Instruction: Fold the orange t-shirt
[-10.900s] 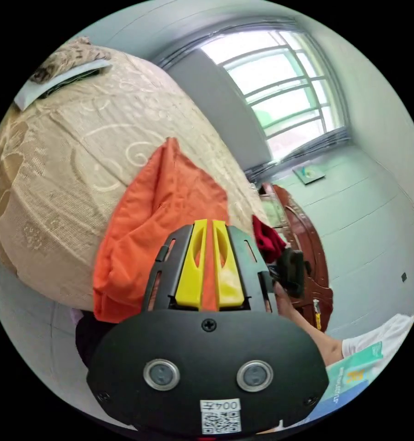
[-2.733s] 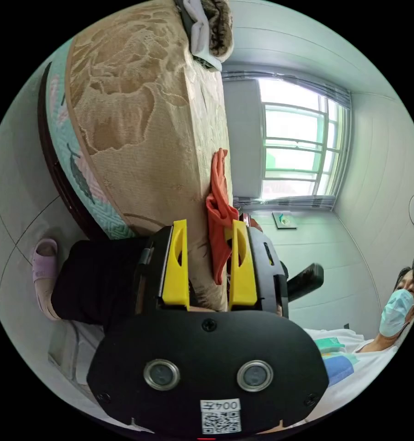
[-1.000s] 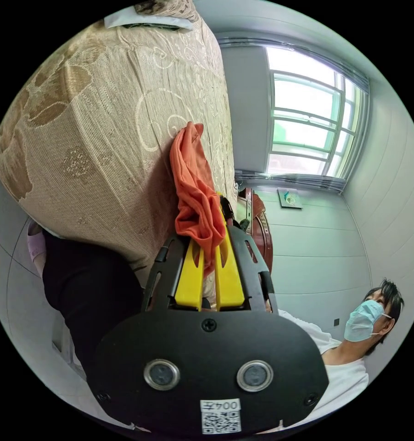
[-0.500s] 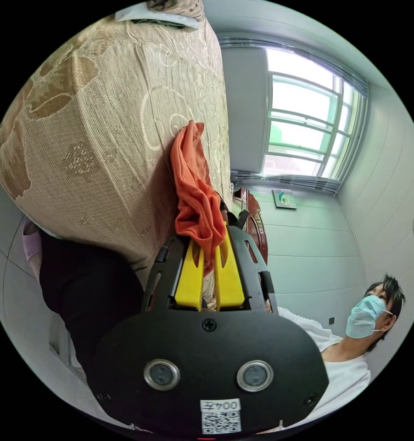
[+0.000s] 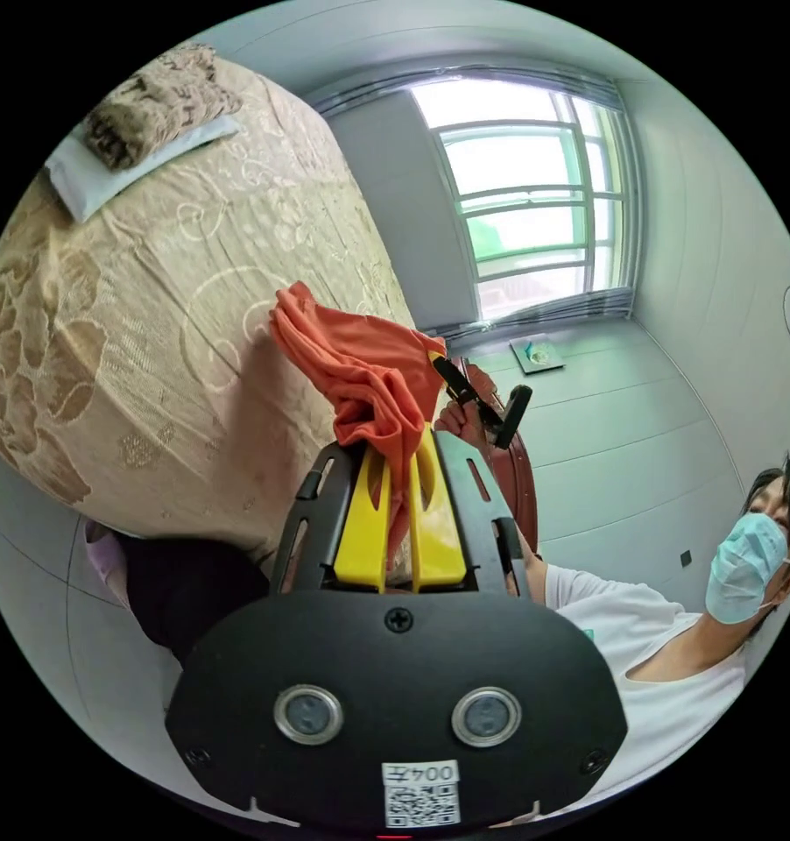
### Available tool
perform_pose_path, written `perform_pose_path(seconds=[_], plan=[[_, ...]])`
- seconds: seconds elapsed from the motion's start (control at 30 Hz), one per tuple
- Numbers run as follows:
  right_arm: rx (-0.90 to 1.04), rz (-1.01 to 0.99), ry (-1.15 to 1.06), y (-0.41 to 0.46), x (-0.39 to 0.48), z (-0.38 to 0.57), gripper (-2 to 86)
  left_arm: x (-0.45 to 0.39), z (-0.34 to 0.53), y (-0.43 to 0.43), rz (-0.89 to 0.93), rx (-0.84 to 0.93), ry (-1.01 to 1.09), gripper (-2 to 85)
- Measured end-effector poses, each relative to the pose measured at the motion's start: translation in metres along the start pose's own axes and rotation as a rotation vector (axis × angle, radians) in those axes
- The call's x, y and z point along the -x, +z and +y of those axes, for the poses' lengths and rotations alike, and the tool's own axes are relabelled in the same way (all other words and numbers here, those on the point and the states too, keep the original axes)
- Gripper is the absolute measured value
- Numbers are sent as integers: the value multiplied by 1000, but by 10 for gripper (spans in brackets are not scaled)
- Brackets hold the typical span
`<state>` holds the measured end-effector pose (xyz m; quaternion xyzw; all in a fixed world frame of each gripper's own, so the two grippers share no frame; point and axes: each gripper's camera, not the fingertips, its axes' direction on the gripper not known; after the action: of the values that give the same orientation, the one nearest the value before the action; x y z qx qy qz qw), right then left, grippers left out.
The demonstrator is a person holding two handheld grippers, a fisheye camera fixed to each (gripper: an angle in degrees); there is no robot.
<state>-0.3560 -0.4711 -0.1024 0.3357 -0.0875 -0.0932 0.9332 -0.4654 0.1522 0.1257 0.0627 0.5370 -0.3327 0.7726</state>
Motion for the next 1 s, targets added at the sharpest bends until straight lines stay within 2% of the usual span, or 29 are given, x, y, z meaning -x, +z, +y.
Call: perform_pose_path(seconds=[0.2, 0.37, 0.57, 0.63, 0.7, 0.77, 0.83, 0.9, 1.0], plan=[[-127, -36, -160, -18, 101, -105, -8, -30, -25, -65, -10, -117, 94, 47], [-256, -100, -228, -3, 181, -191, -7, -51, -67, -152, -101, -280, 219, 47], [-353, -108, -265, 82, 267, -279, 16, -21, -117, -242, -236, -477, 254, 50], [-220, -41, -265, 149, 293, -304, 51, 11, -132, -260, -253, -517, 193, 51], [12, -15, -253, 201, 298, -312, 87, 55, -143, -273, -283, -532, 96, 53], [31, -6, -206, 218, 287, -299, 101, 131, -140, -289, -244, -558, -132, 58], [9, -26, -236, 216, 272, -269, 96, 172, -119, -300, -206, -634, -254, 61], [-11, -92, -273, 206, 260, -241, 78, 183, -94, -307, -166, -747, -249, 54], [-4, -318, -294, 193, 246, -191, 56, 157, -73, -302, -246, -850, -155, 31]])
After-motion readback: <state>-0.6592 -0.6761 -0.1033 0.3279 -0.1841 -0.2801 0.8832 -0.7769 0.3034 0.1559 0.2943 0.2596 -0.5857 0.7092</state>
